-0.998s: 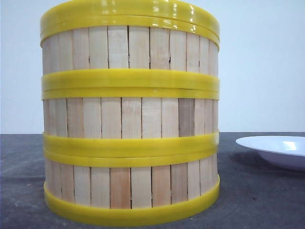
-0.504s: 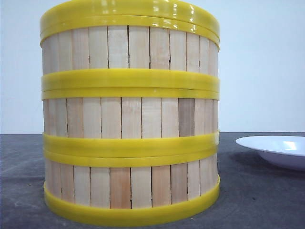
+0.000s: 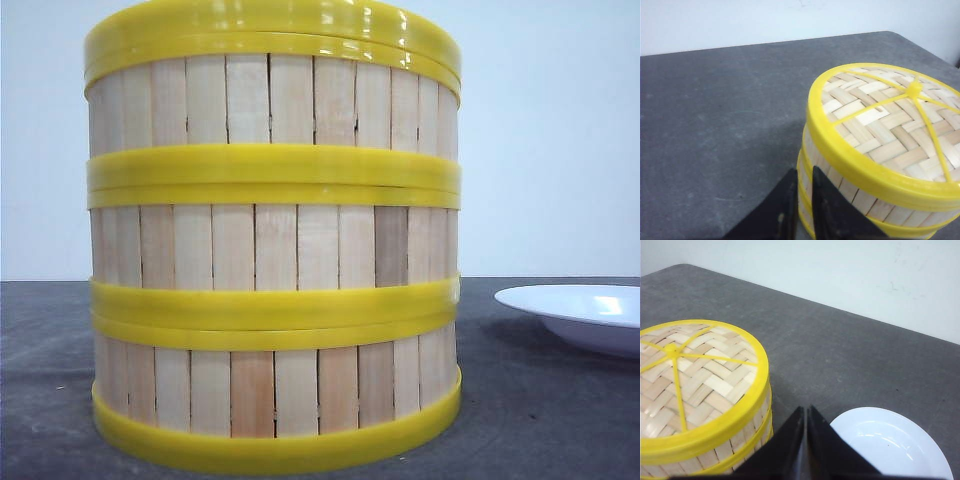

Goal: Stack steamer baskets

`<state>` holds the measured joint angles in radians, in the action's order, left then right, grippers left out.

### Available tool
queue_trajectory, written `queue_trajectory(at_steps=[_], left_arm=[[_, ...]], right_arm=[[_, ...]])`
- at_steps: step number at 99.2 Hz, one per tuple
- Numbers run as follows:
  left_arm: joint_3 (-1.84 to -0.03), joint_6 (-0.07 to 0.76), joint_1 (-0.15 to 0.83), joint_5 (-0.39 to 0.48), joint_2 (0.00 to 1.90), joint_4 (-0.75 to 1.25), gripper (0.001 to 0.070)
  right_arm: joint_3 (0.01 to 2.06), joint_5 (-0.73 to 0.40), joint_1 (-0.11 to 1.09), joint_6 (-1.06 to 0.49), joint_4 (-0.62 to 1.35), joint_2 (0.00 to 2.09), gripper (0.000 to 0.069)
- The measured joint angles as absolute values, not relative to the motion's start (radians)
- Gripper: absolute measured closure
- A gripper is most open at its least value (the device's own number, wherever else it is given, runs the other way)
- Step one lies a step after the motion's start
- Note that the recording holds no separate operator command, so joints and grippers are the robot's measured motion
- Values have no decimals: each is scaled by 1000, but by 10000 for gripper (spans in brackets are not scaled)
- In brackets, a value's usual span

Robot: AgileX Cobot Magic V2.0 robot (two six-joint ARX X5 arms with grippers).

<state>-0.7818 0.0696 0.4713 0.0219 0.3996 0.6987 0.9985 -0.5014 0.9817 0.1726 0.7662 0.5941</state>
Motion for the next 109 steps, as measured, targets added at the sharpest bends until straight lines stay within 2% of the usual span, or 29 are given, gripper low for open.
queue_trajectory(at_steps=[21, 38, 50, 77, 109], left_arm=[[-747, 17, 318, 21, 384, 641, 685], [-604, -12, 166, 20, 310, 528, 685], [-485, -16, 98, 20, 237, 426, 685], [-232, -27, 18, -4, 87, 338, 685], [-91, -34, 7, -4, 9, 332, 685]], right_arm=[[999, -501, 982, 173, 766, 594, 687], [999, -501, 982, 173, 766, 594, 687], [999, -501, 982, 173, 766, 594, 687], [999, -501, 982, 173, 766, 594, 687], [999, -501, 982, 173, 766, 594, 687]])
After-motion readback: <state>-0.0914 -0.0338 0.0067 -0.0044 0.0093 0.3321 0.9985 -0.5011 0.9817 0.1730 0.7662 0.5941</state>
